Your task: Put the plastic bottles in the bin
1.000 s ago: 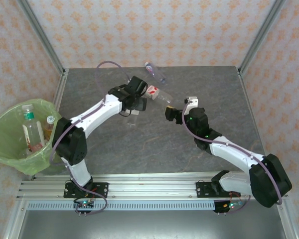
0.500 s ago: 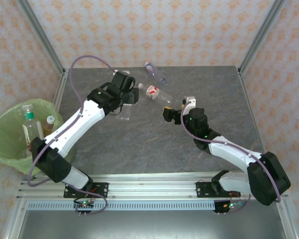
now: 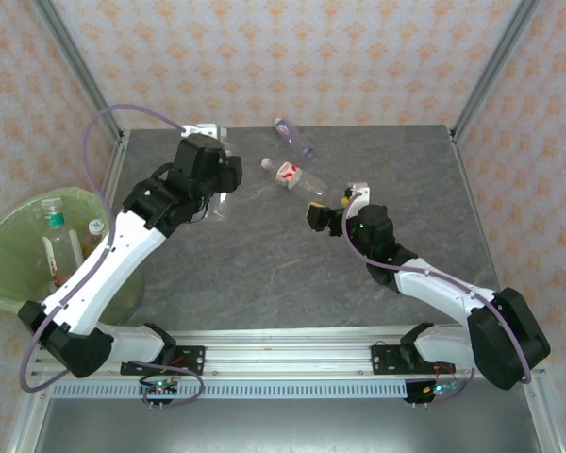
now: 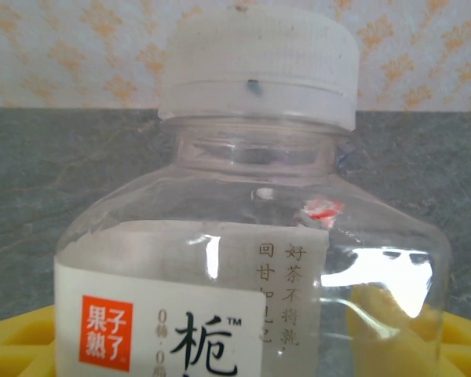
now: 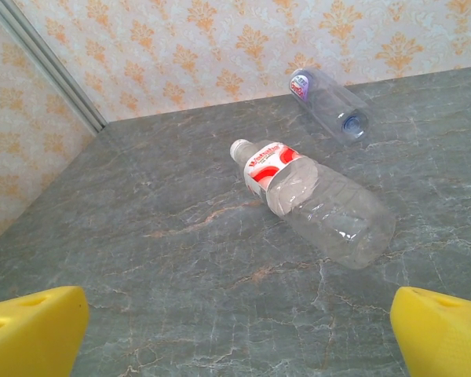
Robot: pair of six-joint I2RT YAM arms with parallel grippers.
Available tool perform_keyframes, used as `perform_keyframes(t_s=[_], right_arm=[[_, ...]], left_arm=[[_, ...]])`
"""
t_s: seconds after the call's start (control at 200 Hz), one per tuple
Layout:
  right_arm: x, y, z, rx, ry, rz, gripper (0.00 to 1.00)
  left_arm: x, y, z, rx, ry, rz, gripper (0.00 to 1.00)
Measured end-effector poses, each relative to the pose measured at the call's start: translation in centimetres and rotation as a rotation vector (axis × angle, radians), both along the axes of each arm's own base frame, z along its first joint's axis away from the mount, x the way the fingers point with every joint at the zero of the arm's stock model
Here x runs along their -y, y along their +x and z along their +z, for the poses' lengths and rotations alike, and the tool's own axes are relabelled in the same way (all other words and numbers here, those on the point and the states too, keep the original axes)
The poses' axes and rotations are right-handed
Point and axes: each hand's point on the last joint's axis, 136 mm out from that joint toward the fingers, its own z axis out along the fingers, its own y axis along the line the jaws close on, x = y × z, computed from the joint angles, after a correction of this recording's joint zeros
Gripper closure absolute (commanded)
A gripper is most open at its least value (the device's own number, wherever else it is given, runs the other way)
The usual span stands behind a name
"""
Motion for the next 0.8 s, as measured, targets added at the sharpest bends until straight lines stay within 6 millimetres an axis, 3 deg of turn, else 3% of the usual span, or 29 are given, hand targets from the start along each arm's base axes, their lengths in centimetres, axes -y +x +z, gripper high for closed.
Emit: perform_keyframes(t_s=[0.24, 0.385, 0.48, 0.626, 0.801], right_arm=[[-0.1, 0.2, 0.3, 0.014, 0.012, -0.002, 0.01], [-0.2, 0.4, -0.6, -0.007, -0.001, -0.005, 0.01], [-0.2, 0.5, -1.0, -0.014, -0.006, -0.005, 0.01], [-0.2, 0.6, -1.0, -0.014, -0.005, -0.01, 0.01], [-0.2, 0.7, -1.2, -0.021, -0.003, -0.015, 0.01]], left_arm=[[-3.5, -1.4, 3.3, 0.07, 0.069, 0.09, 1.0], [-5.0, -1.8, 5.5, 0.105, 0.119, 0.121, 1.0], [-7.1, -2.4, 7.3, 0.124, 0.182, 0.186, 1.0], [-12.7, -4.4, 10.4, 0.169, 0.296, 0.427, 1.0], [-20.0, -8.8, 11.4, 0.166, 0.429, 0.761, 1.0]])
